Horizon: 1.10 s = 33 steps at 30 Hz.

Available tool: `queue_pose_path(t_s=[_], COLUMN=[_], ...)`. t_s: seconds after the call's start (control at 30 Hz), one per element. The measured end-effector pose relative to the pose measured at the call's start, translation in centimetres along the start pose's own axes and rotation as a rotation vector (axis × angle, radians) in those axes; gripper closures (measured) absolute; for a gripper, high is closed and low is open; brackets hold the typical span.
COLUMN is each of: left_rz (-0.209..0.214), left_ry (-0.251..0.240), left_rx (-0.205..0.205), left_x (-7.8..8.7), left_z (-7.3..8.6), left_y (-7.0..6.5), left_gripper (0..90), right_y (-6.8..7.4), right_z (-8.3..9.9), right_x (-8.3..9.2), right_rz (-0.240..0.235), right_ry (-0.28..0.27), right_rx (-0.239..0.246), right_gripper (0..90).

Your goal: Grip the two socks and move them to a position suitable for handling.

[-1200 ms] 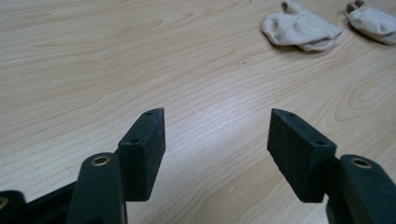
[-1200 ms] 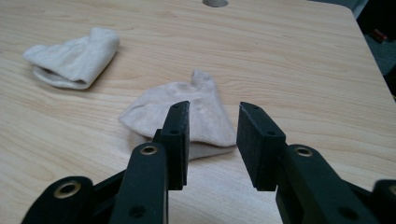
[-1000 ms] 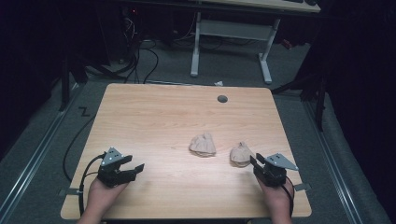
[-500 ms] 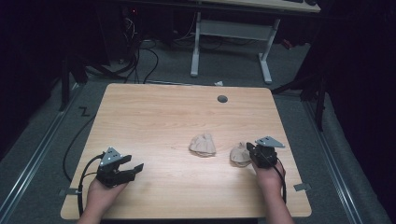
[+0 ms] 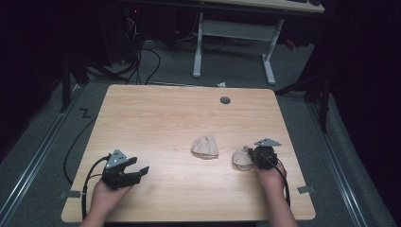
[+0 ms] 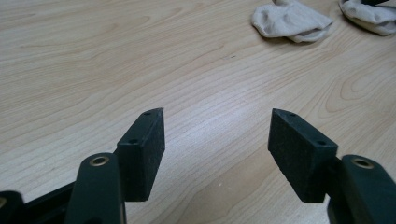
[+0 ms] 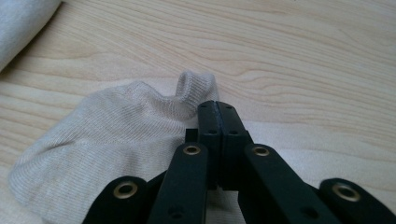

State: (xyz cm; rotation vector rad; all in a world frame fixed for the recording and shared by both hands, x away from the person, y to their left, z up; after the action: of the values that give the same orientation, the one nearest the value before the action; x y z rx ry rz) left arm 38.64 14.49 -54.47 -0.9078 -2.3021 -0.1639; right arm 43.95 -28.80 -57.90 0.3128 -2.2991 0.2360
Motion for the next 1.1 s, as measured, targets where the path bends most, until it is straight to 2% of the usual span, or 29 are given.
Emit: queue_pose_path(t_s=[0.27, 0.37, 0.43, 0.63, 0.7, 0.8, 0.87, 0.97, 1.1], left_rz=[0.012, 0.015, 0.035, 0.041, 0.041, 0.047, 0.053, 0.049, 0.054], left_ry=[0.009, 0.013, 0.008, 0.019, 0.014, 0.005, 0.003, 0.003, -0.002], left_rx=[-0.018, -0.039, -0.034, -0.082, -0.091, -0.080, -0.071, -0.077, -0.075], left_x=[-0.3, -0.7, -1.0, -1.5, -1.3, -1.0, -1.1, -1.1, -1.0], left_z=[-0.1, -0.3, -0.5, -0.9, -0.9, -0.9, -1.0, -1.1, -1.1], left_y=[-0.7, -1.1, -1.5, -2.4, -2.6, -2.6, -2.6, -2.5, -2.8], left_gripper=[36.9, 36.9, 36.9, 36.8, 36.7, 36.7, 36.7, 36.7, 36.7], right_y=[1.1, 1.8, 2.6, 4.5, 5.0, 4.9, 5.0, 5.6, 7.0], right_z=[1.0, 1.5, 1.8, 2.3, 2.0, 1.6, 2.3, 3.7, 3.9], right_x=[1.0, 1.5, 1.8, 2.5, 3.0, 4.4, 4.7, 4.4, 4.4], right_rz=[-0.020, -0.023, -0.026, -0.034, -0.025, -0.021, -0.034, -0.044, -0.066], right_ry=[-0.014, -0.015, -0.014, -0.010, -0.030, -0.079, -0.071, -0.015, -0.007], right_rx=[0.007, 0.013, 0.022, 0.053, 0.068, 0.045, 0.036, 0.062, 0.095], right_gripper=[88.2, 88.3, 88.3, 87.7, 85.4, 86.9, 88.2, 89.6, 89.8])
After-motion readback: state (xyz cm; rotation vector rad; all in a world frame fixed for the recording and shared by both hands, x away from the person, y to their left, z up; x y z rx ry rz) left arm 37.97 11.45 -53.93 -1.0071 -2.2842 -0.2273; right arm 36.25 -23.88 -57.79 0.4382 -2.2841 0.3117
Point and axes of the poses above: each handheld gripper's, and its own axes: x roughly backward along the jaws, z roughly out of its underside, y roughly to its left, the point moved 8 cm from there along -x, roughly forward along the jaws, and after that the axes turned 2 degrees about y, right-handed, at the moved point
